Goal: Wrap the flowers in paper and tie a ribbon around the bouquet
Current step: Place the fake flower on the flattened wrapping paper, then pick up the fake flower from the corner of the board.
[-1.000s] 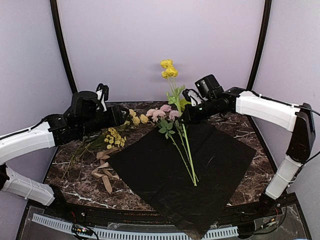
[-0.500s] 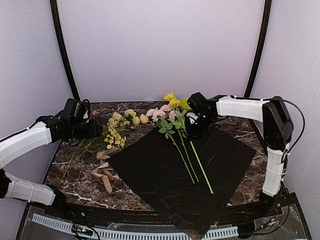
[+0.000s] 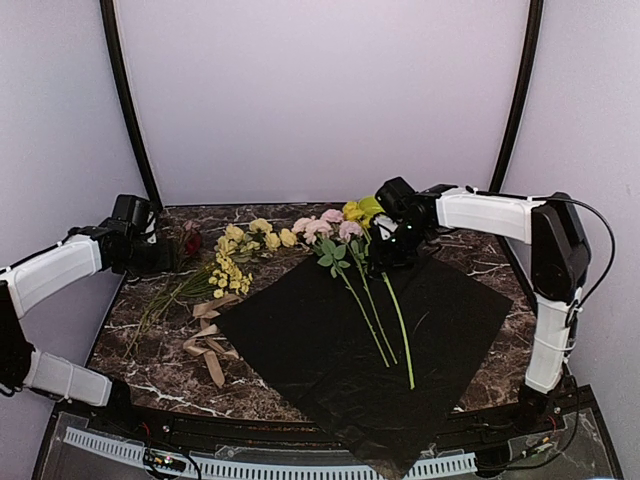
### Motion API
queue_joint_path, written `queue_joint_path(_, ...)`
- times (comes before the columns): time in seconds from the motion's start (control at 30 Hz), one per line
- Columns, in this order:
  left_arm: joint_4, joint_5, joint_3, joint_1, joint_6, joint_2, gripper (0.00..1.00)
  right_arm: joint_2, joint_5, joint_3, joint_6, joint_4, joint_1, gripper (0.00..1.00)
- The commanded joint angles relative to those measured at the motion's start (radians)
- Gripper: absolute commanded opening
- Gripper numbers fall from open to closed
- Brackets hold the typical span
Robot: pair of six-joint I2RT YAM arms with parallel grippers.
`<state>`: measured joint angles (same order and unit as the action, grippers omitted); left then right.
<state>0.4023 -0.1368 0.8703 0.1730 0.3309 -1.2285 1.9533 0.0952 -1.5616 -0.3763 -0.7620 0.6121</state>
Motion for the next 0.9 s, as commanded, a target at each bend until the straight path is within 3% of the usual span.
queue_joint_path(0.0, -0.003, 0.085, 0.063, -0.132, -0.106, -0.131, 0.57, -0.147, 0.011, 0.083, -0.002, 0.037, -0.005, 0.47)
queue_joint_path(0.1, 0.017, 0.134, 0.116, -0.198, -0.147, -0.249, 0.49, -0.217, 0.038, 0.158, -0.001, 0.065, -0.002, 0.47)
queue_joint_path(0.33, 0.022, 0.146, 0.211, -0.21, -0.205, -0.422, 0.51, -0.322, 0.048, 0.273, -0.007, 0.084, 0.003, 0.47)
queue_joint_path(0.47, 0.007, 0.132, 0.255, -0.211, -0.208, -0.502, 0.45, -0.346, 0.051, 0.31, -0.008, 0.094, 0.008, 0.47)
queue_joint_path(0.63, 0.005, 0.102, 0.3, -0.211, -0.201, -0.595, 0.29, -0.352, 0.048, 0.342, -0.004, 0.098, 0.01, 0.47)
queue_joint_path(0.77, -0.016, 0.082, 0.306, -0.211, -0.201, -0.636, 0.25, -0.352, 0.046, 0.353, 0.003, 0.094, 0.01, 0.47)
queue_joint_path(0.87, -0.028, 0.051, 0.307, -0.211, -0.196, -0.641, 0.03, -0.352, 0.046, 0.359, 0.003, 0.094, 0.009, 0.47)
